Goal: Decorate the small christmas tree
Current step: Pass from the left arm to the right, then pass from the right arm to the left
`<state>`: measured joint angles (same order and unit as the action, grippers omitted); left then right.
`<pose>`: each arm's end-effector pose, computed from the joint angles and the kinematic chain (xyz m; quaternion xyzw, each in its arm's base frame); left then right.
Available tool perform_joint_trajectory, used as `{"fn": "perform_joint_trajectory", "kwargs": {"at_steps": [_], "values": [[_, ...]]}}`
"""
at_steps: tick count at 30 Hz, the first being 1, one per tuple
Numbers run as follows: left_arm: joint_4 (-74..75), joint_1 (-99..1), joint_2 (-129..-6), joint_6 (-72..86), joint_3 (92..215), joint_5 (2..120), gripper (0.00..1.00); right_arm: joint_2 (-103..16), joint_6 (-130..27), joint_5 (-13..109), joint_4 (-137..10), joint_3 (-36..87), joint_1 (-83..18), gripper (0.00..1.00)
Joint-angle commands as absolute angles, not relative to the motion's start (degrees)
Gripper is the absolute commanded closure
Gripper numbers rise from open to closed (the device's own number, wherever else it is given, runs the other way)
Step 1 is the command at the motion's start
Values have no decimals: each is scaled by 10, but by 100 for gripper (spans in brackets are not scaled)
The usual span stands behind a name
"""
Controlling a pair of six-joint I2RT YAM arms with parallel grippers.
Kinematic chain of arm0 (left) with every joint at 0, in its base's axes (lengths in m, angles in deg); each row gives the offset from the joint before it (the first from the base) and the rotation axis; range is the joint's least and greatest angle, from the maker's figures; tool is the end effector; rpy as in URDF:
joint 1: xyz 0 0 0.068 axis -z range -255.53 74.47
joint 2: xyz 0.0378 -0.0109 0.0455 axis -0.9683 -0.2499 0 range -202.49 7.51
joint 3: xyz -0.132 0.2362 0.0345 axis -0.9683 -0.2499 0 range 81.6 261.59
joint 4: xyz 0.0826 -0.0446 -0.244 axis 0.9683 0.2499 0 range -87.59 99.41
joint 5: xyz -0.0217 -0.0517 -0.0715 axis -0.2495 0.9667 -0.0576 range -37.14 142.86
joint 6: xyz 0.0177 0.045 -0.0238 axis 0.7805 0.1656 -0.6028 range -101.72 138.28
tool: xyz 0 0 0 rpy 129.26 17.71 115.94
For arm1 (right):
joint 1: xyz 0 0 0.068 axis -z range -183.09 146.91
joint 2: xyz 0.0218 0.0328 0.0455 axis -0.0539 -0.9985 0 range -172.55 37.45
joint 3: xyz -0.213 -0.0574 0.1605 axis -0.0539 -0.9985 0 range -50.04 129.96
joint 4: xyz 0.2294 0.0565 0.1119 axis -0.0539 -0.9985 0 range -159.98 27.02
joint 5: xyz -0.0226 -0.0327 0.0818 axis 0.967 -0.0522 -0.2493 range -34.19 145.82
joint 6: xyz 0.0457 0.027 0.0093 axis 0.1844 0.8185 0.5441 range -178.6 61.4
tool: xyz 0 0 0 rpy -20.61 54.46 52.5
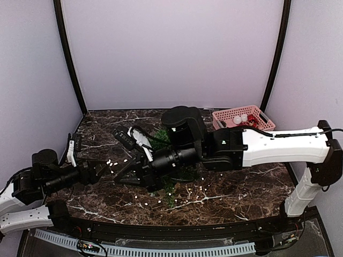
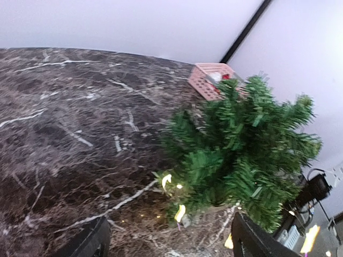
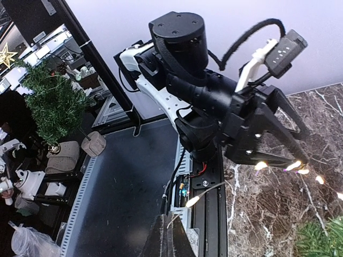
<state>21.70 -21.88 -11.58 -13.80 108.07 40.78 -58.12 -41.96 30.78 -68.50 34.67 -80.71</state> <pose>0.0725 -0.0860 0.2684 0.0795 0.7711 -0.3663 0.5147 0.0709 0.3934 0.3590 -0.5085 0.6076 0.5468 0.2707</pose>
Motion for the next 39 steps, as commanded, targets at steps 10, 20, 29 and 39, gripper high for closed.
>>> {"fn": "perform_joint_trajectory", "kwargs": {"at_steps": [10,20,29,39], "values": [[377,-217,-4,-289,1120,225,17,-629,-416,258,-691,416,-869,100],[319,-216,-184,-266,1138,430,12,-623,-396,268,-688,386,-893,100],[230,-217,-269,-258,1118,546,7,-621,-393,275,-675,378,-901,100],[200,-218,-368,-243,1120,587,28,-610,-390,282,-662,362,-903,100]]}}
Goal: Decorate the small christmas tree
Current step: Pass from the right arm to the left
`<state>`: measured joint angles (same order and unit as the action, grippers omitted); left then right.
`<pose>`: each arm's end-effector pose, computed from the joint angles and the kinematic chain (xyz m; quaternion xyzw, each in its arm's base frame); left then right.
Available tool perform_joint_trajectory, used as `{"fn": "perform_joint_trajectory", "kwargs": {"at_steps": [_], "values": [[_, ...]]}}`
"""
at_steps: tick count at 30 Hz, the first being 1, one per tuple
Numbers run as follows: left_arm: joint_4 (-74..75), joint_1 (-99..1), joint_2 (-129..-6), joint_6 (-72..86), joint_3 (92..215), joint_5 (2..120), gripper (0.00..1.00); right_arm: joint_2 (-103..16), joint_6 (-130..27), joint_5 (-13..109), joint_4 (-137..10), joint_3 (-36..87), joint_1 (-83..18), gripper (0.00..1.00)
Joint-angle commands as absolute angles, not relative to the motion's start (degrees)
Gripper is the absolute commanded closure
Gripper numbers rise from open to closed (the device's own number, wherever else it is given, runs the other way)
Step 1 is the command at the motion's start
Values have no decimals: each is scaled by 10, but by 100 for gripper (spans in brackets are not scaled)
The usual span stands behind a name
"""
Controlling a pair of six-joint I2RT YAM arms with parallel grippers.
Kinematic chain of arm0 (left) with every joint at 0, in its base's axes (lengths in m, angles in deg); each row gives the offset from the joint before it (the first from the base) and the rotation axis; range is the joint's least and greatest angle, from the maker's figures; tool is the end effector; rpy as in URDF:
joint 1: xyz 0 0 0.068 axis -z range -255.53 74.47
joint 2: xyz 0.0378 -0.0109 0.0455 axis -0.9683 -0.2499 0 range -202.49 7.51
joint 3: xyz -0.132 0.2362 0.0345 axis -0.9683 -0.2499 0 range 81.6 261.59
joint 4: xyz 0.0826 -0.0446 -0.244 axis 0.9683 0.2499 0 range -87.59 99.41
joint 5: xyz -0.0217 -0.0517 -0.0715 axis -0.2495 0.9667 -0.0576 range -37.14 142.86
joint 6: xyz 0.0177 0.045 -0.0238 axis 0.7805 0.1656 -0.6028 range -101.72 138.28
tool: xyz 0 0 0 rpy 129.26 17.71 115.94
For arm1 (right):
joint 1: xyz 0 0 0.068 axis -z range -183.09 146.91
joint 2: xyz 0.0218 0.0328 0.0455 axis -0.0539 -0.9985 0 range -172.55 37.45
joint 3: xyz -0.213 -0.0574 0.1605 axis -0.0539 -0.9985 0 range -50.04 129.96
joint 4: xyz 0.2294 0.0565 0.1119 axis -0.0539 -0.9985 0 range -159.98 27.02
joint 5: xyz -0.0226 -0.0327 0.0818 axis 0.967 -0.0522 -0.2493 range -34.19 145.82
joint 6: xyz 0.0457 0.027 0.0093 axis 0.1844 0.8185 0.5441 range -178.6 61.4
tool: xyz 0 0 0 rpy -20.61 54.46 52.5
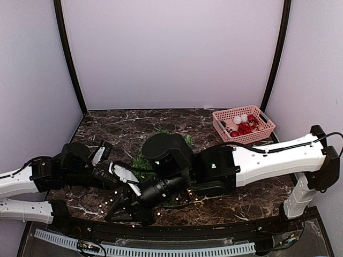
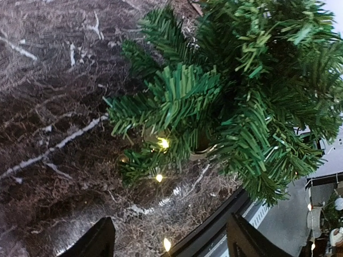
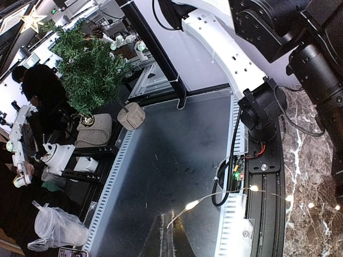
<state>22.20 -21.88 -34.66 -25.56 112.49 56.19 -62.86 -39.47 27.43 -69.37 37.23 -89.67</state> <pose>0.0992 -0.1383 0.2451 0.0887 0.8659 -0.3863 0.3052 0.0081 0.4190 0.3414 -0.5572 0.5796 0.5672 0.1786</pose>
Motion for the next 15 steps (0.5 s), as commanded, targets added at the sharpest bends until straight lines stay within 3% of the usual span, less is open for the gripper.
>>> {"fn": "perform_joint_trajectory", "kwargs": {"at_steps": [1,7,12,15], "values": [[196,-218,-372,-242,1120,591,32,-608,-390,283,-660,359,-903,100],[184,-222,-392,-240,1118,583,54,-605,-388,285,-651,350,-903,100],[163,-233,-405,-240,1111,591,65,-601,-387,283,-644,342,-903,100],[161,-242,-417,-237,1112,597,78,-597,-385,282,-639,337,-903,100]]}}
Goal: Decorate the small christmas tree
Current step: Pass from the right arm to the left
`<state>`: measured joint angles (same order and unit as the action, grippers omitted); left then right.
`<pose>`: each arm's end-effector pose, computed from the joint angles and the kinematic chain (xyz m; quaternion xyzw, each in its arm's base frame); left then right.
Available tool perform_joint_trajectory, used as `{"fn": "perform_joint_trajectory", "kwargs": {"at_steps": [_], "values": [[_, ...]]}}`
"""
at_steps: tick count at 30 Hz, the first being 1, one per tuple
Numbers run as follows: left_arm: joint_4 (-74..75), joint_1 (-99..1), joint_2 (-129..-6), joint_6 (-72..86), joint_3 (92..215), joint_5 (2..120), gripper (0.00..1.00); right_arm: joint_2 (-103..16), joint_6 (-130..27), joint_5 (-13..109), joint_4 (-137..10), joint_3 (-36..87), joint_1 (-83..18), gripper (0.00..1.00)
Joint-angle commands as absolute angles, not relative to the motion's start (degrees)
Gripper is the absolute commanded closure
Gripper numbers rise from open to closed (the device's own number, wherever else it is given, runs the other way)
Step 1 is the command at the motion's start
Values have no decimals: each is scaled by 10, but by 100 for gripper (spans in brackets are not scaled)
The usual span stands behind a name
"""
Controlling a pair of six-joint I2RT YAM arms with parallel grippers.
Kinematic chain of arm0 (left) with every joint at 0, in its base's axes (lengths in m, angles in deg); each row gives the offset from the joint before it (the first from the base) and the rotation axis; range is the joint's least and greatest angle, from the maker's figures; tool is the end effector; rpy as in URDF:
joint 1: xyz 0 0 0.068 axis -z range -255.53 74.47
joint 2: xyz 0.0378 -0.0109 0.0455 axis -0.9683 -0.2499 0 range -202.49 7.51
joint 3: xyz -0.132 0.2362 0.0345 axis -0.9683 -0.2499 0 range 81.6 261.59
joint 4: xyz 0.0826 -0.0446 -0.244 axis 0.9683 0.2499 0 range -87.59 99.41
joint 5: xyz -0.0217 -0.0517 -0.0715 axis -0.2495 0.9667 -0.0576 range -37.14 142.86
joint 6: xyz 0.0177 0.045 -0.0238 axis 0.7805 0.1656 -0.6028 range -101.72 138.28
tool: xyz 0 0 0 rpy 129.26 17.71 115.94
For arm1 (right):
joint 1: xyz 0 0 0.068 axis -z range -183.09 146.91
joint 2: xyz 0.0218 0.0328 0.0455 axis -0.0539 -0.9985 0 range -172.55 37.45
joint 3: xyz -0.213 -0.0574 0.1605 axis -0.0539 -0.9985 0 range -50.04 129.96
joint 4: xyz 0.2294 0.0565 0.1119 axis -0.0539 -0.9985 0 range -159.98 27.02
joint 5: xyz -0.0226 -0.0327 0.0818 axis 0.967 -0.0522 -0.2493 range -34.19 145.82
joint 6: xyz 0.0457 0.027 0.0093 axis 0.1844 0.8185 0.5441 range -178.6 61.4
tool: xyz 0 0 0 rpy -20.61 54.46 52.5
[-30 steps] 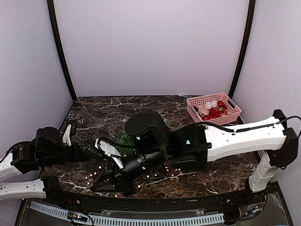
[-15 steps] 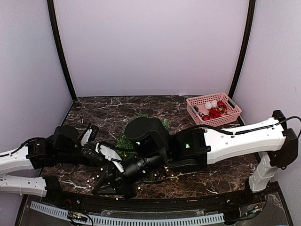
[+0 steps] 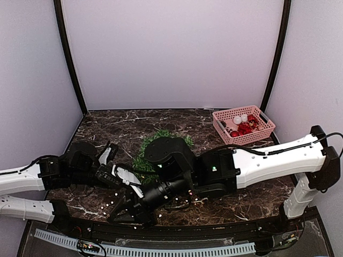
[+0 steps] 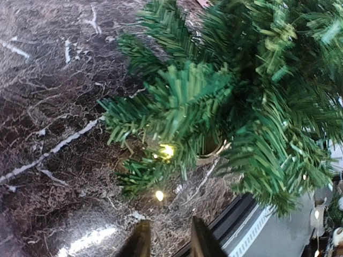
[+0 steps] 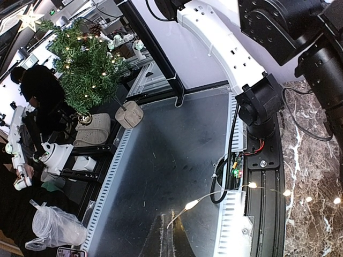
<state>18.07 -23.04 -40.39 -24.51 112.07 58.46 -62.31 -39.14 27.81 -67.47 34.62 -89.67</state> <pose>0.1107 -0.1500 0.2335 0.0975 0.8730 -0.3806 0.2889 0.0081 0.4165 0.3324 -0.5545 0.5836 0.5658 0.1785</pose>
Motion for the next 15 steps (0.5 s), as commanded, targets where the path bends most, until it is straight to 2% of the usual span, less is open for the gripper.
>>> {"fn": "perform_joint_trajectory", "kwargs": {"at_steps": [1,7,15], "values": [[159,-243,-422,-236,1112,602,82,-596,-385,283,-638,335,-903,100],[168,-254,-413,-232,1123,590,99,-584,-386,307,-632,320,-903,100],[194,-264,-347,-211,1132,547,100,-515,-385,391,-557,248,-902,100]]}}
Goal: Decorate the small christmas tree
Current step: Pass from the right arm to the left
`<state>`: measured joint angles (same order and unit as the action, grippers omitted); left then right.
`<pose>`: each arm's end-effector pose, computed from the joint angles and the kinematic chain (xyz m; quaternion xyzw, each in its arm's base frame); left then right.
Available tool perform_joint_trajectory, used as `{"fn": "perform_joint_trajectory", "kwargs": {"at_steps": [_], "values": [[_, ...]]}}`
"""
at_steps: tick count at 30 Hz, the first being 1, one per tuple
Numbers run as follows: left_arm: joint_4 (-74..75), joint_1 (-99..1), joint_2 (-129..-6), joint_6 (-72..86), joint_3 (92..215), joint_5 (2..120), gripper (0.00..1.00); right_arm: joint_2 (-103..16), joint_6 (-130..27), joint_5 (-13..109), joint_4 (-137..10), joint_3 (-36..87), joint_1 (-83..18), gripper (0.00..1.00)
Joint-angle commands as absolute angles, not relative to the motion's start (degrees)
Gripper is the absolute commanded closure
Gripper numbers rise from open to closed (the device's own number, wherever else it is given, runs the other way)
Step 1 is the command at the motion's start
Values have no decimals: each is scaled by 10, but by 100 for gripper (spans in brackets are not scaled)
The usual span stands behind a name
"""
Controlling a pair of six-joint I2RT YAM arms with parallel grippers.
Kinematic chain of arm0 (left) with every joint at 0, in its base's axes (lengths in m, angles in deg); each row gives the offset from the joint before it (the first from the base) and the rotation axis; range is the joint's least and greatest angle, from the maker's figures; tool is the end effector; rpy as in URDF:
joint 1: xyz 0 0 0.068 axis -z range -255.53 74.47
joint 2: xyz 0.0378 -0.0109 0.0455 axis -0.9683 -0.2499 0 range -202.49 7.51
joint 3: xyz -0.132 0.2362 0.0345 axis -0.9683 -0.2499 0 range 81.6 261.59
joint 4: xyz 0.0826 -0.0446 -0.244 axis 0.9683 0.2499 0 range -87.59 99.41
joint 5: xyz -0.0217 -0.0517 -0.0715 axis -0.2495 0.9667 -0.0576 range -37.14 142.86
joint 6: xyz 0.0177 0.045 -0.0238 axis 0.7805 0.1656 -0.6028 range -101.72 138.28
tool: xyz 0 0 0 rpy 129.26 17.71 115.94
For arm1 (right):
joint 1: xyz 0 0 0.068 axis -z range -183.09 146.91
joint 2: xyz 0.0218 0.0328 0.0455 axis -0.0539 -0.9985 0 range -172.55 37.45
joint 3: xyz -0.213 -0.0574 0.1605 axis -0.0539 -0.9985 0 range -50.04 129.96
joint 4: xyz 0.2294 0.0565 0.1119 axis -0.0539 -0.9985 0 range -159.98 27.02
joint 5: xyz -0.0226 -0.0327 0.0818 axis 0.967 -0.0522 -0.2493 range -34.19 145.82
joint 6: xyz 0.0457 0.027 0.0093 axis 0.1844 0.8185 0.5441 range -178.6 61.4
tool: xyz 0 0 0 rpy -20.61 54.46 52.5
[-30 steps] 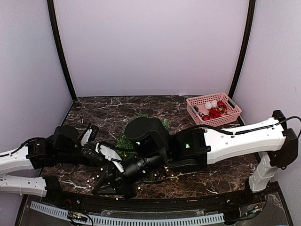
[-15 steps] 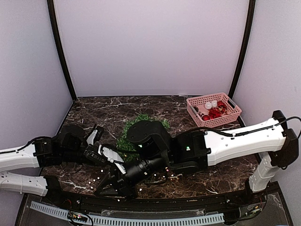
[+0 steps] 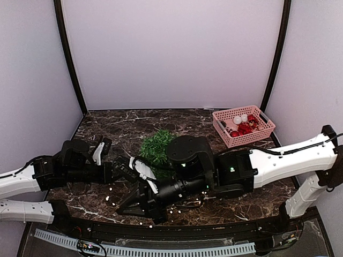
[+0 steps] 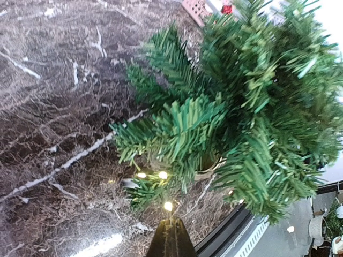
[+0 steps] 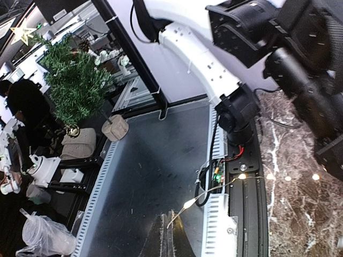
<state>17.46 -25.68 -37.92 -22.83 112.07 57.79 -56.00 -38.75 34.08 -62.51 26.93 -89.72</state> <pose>0.1148 -0.1408 0.2416 0.0874 0.8611 -0.3822 0.3236 0.0098 0.3908 0.3355 -0.5264 0.5925 0.5636 0.2330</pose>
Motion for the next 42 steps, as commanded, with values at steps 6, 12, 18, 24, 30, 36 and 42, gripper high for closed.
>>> {"fn": "perform_joint_trajectory", "kwargs": {"at_steps": [6,12,18,24,30,36,42], "values": [[259,-267,-307,-202,1154,500,100,-498,-385,398,-540,234,-901,100],[326,-266,-262,-174,1180,499,100,-499,-384,405,-528,230,-901,100],[302,-266,-238,-100,1189,702,100,-481,-385,423,-516,212,-900,100],[287,-266,-263,-76,1205,809,100,-478,-381,426,-513,204,-901,100],[223,-264,-306,-73,1204,878,100,-472,-373,435,-502,186,-901,100],[143,-257,-336,-71,1188,899,100,-465,-362,438,-511,168,-900,100],[132,-254,-360,-44,1194,915,100,-452,-326,452,-546,119,-901,73]]}}
